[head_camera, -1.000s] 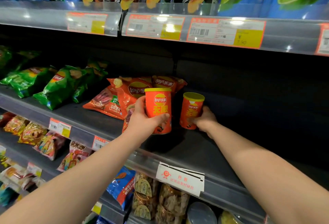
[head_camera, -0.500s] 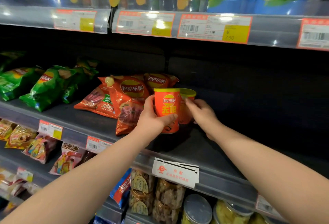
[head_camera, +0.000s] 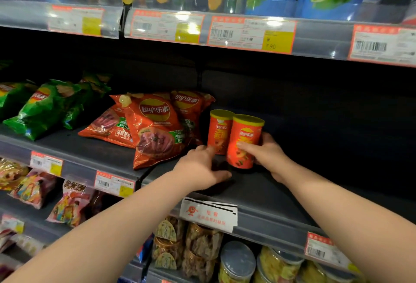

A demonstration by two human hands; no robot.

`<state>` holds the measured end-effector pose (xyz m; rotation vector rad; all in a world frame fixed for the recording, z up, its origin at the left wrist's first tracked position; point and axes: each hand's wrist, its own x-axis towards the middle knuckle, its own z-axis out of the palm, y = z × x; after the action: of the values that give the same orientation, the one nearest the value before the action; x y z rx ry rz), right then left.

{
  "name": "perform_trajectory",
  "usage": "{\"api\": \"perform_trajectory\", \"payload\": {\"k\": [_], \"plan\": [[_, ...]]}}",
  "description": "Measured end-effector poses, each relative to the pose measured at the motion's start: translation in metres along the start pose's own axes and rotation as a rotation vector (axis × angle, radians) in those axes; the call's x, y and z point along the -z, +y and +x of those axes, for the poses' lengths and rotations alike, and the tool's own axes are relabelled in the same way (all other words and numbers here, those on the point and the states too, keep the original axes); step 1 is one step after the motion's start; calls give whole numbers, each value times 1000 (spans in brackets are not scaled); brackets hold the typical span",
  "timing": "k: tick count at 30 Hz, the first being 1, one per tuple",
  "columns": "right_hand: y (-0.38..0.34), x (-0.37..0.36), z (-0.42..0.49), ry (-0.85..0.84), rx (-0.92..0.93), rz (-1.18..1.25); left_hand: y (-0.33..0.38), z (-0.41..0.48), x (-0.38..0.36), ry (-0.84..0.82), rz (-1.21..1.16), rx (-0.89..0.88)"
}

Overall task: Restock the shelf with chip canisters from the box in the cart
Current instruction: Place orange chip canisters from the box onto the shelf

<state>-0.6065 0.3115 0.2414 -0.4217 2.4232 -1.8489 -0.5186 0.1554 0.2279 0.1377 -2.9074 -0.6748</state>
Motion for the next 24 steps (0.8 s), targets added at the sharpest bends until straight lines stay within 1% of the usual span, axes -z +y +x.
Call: {"api": "perform_trajectory", "payload": {"k": [1, 2, 3, 5, 8, 11, 16, 24], "plan": [[4, 3, 6, 36, -13, 5, -3, -2, 0, -40, 141, 8], [8, 7, 11, 62, -31, 6, -6, -5, 0, -86, 214, 16], [12, 10, 16, 78, -48, -4, -7, -6, -1, -122, 235, 31], [19, 13, 24, 73, -78, -36, -8, -6, -1, -149, 241, 48], [23, 13, 33, 29, -110, -57, -6, -5, -1, -141, 276, 42], [20, 9, 42, 45, -126, -109, -6, -5, -1, -132, 285, 33], [19, 5, 45, 63, -120, -227, -7, -5, -1, -117, 293, 24], [19, 2, 49, 41, -101, -249, -8, -3, -3, -109, 316, 28]]}}
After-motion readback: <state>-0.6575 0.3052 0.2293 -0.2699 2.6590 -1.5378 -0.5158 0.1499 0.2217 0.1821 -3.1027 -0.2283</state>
